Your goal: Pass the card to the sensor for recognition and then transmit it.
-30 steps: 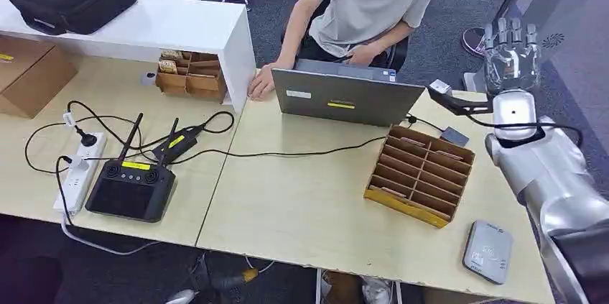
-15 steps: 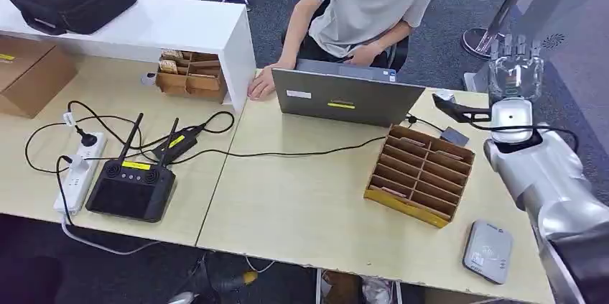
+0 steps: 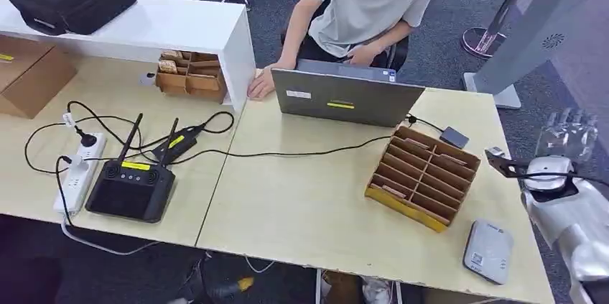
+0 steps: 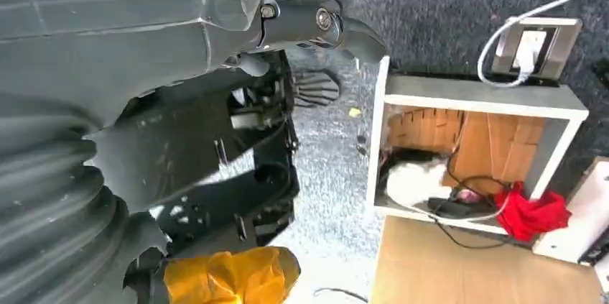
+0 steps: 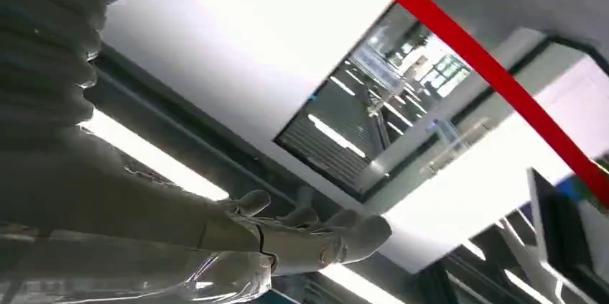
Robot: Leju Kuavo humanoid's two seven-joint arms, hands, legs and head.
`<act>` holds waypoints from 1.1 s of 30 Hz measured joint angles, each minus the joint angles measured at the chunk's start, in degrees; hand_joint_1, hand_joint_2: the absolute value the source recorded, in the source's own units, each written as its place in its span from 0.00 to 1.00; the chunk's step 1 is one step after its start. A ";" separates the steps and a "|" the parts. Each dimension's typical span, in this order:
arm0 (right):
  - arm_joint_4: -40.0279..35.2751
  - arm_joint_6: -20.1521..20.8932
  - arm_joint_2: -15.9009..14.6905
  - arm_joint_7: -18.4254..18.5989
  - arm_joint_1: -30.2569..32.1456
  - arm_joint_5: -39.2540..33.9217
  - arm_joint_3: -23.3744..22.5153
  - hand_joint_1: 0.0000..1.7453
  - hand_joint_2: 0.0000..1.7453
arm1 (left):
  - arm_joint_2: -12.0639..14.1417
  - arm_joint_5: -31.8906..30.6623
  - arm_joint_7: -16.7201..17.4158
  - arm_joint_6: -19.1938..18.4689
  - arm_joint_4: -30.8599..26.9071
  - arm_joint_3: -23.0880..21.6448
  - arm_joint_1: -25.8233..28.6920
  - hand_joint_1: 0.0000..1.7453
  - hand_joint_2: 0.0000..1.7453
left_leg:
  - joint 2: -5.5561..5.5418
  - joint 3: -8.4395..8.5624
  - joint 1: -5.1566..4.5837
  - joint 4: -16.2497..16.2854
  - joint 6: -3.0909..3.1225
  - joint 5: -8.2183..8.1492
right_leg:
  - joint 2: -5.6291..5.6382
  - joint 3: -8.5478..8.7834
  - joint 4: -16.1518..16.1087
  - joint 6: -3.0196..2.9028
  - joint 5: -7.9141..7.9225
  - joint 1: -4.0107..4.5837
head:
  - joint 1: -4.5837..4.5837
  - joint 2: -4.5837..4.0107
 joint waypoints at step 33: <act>2.17 4.42 -6.98 4.92 22.10 -0.85 -7.65 0.00 1.00 | 3.15 0.44 -3.63 -2.32 0.00 -2.60 3.07 0.00 1.00 | 0.04 0.03 0.02 -0.13 -0.05 -0.05 | 0.01 -0.03 0.02 -0.06 -0.09 0.02 | 0.00 0.00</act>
